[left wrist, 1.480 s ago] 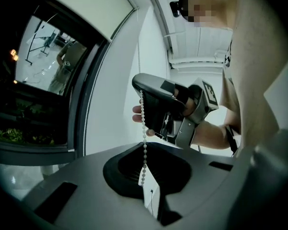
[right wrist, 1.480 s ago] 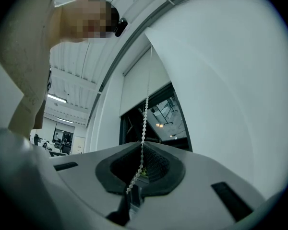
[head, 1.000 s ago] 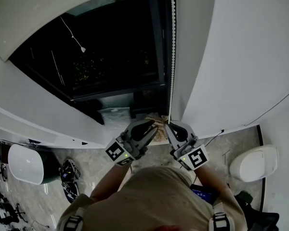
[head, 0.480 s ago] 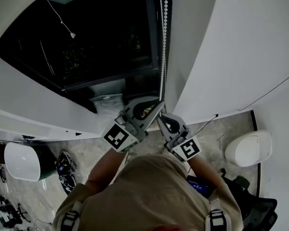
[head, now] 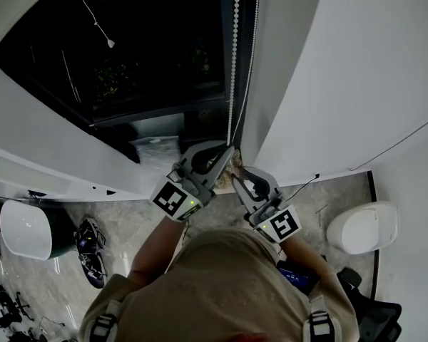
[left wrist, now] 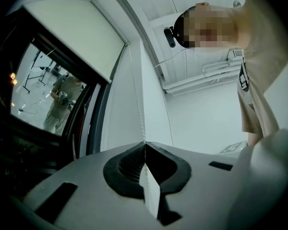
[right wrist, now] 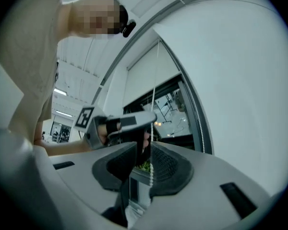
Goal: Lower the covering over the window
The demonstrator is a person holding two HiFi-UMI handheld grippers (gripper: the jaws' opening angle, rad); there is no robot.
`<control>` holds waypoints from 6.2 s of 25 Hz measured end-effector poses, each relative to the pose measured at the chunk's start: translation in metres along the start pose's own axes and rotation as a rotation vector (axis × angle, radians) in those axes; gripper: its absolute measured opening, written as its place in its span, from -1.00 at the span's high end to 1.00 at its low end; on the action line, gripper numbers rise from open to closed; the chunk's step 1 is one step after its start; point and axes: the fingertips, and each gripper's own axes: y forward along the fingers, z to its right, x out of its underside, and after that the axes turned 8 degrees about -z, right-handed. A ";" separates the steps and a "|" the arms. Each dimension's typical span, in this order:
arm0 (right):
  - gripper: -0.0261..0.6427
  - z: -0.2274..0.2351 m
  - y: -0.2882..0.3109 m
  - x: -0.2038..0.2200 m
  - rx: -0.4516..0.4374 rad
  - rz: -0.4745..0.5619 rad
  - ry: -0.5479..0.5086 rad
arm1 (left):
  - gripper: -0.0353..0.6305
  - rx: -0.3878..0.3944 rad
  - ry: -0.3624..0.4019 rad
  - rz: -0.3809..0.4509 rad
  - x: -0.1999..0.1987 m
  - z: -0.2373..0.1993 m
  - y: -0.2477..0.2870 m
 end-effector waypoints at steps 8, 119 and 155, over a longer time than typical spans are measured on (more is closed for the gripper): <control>0.63 0.018 0.007 -0.041 -0.002 0.044 -0.034 | 0.84 0.017 -0.007 -0.086 0.049 0.017 0.004; 0.88 0.023 0.097 -0.190 -0.035 -0.018 -0.147 | 0.82 -0.046 0.142 0.035 -0.231 -0.078 0.024; 0.88 0.038 0.114 -0.280 -0.067 0.115 -0.105 | 0.60 0.033 0.140 0.131 -0.256 -0.058 -0.008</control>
